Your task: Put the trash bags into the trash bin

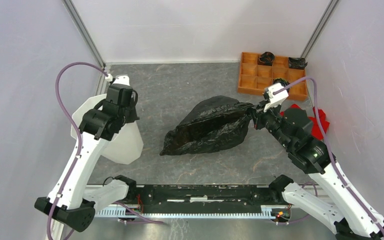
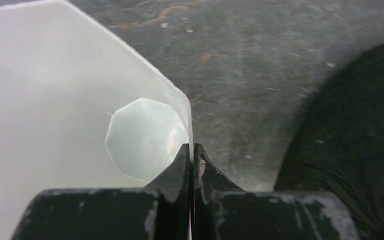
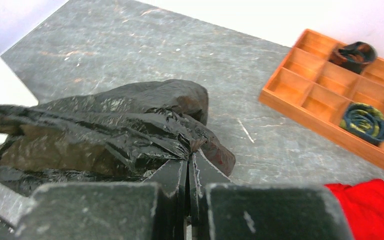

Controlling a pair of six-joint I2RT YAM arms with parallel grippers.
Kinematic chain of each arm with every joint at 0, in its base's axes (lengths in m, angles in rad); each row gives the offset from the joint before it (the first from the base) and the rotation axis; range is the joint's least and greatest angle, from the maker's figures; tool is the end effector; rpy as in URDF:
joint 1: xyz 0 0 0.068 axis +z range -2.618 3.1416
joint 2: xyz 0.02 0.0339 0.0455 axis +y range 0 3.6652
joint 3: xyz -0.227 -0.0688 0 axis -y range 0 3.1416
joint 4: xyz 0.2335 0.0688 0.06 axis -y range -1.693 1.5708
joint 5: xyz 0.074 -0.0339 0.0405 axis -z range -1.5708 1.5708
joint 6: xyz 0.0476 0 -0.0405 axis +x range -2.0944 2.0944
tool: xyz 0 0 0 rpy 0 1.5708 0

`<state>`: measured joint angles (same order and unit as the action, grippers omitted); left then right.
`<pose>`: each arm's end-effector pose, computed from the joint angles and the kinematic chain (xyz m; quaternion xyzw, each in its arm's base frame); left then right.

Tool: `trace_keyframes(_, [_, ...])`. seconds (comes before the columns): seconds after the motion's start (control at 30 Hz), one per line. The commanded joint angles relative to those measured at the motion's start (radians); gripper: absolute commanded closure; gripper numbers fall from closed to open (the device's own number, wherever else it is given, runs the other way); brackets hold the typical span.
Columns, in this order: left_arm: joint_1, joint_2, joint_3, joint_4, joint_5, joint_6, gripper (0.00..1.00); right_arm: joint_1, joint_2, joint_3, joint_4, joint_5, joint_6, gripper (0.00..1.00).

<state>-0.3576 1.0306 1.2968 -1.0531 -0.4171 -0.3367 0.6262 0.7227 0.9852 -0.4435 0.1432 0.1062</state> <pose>0.1901 -0.0504 0.3443 -0.0696 0.9049 0.0528 0.4165 0.1489 0.0993 0.3604 -0.1527 0.7522 0.1774 0.6160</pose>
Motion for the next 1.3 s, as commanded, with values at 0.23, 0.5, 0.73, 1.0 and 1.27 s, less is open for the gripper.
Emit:
trace_keyframes(0.23, [-0.416,0.074,0.09,0.09,0.05,-0.19,0.98,-0.001,-0.159,0.061,-0.021,0.389,0.005,0.97])
trace_keyframes(0.5, [-0.653,0.129,0.043,0.237,0.003,-0.291,0.98,-0.001,-0.216,0.111,-0.024,0.418,-0.04,0.97])
trace_keyframes(0.73, [-0.742,0.193,0.069,0.256,-0.022,-0.3,0.98,-0.002,-0.229,0.121,-0.031,0.398,-0.045,0.97])
trace_keyframes(1.0, [-0.752,0.138,0.086,0.278,-0.022,-0.27,0.39,-0.001,-0.238,0.136,-0.036,0.38,-0.042,0.97])
trace_keyframes(1.27, [-0.752,0.103,0.242,0.32,0.158,-0.147,0.01,-0.001,-0.237,0.171,-0.022,0.36,-0.046,0.97])
